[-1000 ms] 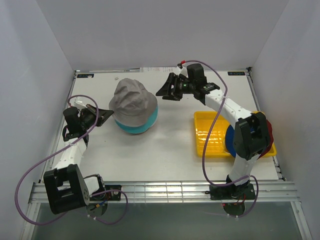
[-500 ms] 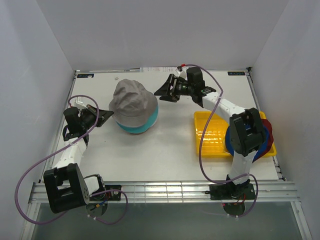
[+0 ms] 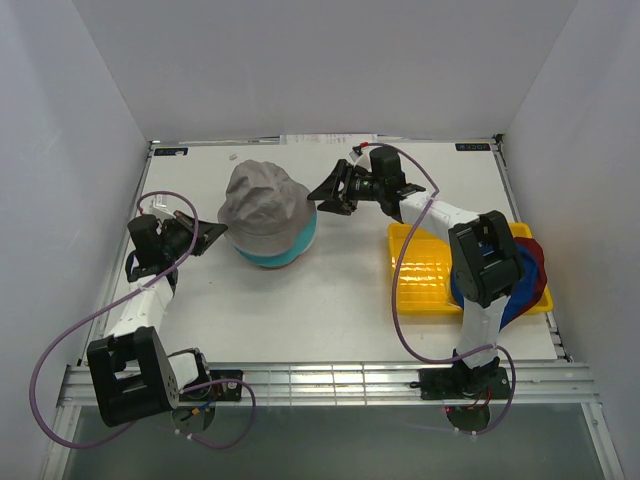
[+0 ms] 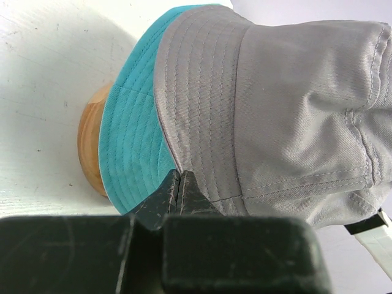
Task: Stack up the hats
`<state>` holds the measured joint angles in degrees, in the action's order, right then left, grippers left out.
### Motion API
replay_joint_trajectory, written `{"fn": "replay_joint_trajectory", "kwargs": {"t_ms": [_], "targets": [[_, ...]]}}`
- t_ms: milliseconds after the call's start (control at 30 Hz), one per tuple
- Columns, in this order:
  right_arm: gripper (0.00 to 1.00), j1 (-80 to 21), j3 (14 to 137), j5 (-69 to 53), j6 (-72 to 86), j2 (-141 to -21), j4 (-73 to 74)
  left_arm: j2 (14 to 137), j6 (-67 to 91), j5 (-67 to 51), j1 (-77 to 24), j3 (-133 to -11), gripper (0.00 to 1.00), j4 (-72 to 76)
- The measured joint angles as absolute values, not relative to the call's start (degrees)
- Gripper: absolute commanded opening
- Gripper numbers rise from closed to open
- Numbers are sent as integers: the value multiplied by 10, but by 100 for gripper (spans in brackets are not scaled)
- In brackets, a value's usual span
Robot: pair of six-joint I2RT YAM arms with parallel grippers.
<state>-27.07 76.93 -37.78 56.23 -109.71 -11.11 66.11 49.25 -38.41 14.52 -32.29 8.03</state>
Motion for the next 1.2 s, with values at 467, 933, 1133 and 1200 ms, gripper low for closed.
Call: {"fn": "replay_joint_trajectory", "kwargs": {"t_ms": [467, 933, 1133, 1200], "targets": [[55, -271, 741, -389, 619, -1101, -187, 661, 488, -383, 145, -323, 0, 72], [51, -271, 722, -397, 678, -1113, -260, 661, 484, -383, 145, -323, 0, 65], [37, -274, 716, -399, 694, -1119, -283, 661, 482, -381, 145, -323, 0, 64], [31, -274, 713, -399, 700, -1122, -285, 661, 481, -380, 145, -323, 0, 64]]}}
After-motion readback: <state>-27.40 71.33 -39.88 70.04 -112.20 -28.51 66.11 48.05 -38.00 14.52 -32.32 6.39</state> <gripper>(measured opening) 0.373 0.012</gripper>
